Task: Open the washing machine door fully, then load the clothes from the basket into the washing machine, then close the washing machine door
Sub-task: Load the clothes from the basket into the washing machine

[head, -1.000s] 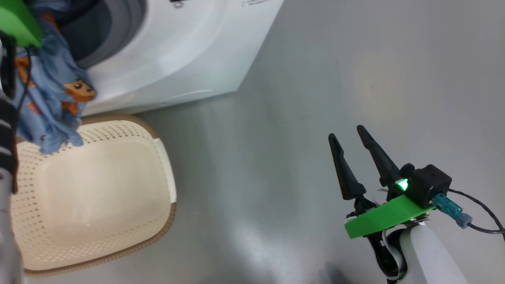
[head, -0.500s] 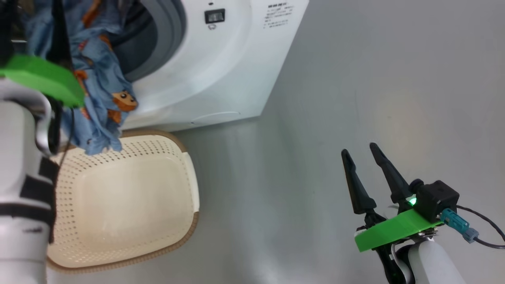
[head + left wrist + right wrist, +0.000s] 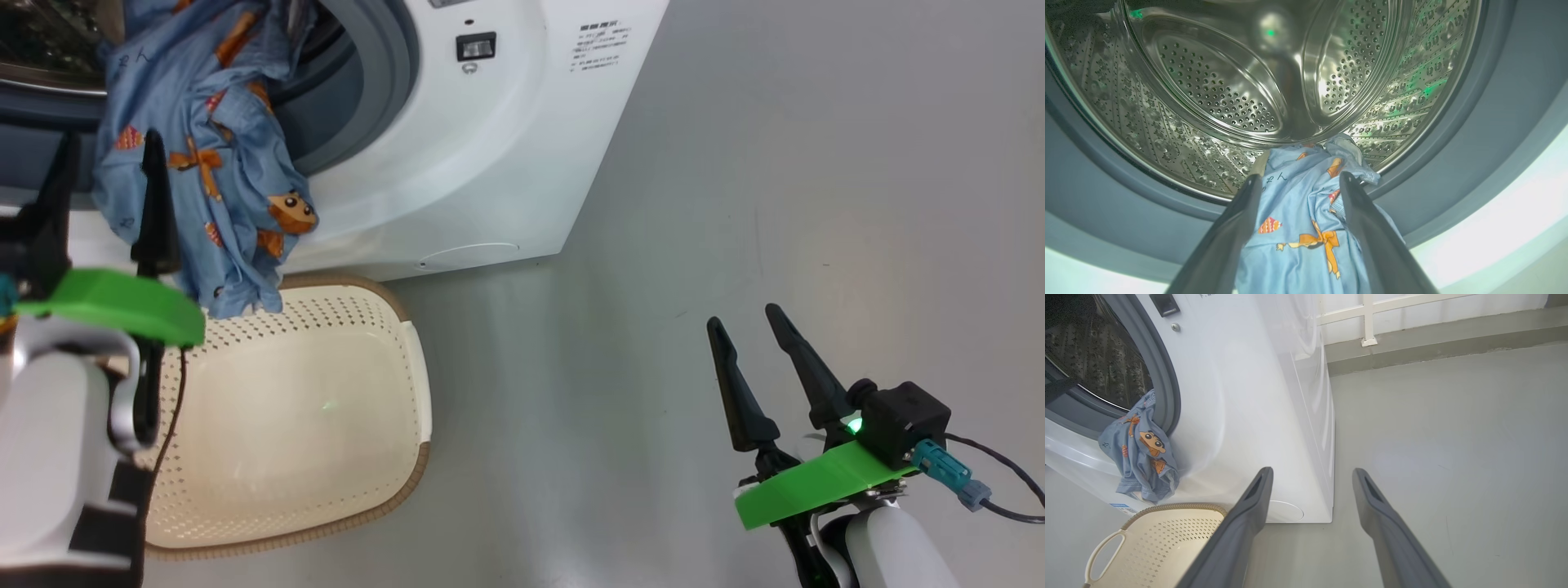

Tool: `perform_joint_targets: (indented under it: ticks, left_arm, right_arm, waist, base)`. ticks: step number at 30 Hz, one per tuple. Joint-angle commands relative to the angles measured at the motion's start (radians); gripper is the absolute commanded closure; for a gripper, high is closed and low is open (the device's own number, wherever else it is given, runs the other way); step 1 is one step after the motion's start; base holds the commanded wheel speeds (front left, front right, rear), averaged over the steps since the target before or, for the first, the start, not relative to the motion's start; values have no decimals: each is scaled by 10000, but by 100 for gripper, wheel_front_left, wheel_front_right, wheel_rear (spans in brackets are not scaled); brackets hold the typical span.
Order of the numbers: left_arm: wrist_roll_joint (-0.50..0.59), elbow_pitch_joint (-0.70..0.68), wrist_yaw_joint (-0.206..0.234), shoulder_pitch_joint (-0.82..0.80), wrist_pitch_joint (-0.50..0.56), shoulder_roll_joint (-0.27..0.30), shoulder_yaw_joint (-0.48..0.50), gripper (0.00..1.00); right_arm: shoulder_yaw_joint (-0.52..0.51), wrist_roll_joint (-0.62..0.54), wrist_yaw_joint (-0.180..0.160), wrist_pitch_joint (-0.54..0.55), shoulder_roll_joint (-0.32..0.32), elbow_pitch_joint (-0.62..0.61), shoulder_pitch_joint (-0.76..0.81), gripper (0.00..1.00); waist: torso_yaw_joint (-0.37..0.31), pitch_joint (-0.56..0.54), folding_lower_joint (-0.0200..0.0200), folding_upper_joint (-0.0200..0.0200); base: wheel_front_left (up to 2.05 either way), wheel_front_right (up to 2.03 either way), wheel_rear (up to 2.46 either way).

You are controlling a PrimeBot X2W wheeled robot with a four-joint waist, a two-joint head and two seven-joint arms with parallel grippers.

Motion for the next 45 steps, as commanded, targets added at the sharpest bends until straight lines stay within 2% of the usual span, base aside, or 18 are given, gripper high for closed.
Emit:
perform_joint_targets:
  ticks: [1,7,15,25,45]
  left_arm:
    - [-64,-409,114,199,3,505,381,0]
    - [-61,-1558,550,1656,90,652,579,0]
    - [-419,-2601,985,3363,197,317,787,0]
    - [-580,-3604,1431,4604,137,-63,869,0]
    - [-636,-4101,1726,5731,83,-275,752,0]
  right_arm:
    - [214,-144,92,-120,16,-225,157,0]
    - [199,-118,92,-120,16,-212,133,0]
    - [106,-84,92,-120,16,-196,102,0]
    - [197,-110,92,-120,16,-154,14,0]
    - [285,-130,92,-120,17,-75,-136,0]
  waist:
    - [-9,3,0,0]
    - [-39,-3,0,0]
    - [25,72,0,0]
    - [70,130,0,0]
    - [34,171,0,0]
  base:
    - [0,0,0]
    - [0,0,0]
    - [0,0,0]
    - [0,0,0]
    - [0,0,0]
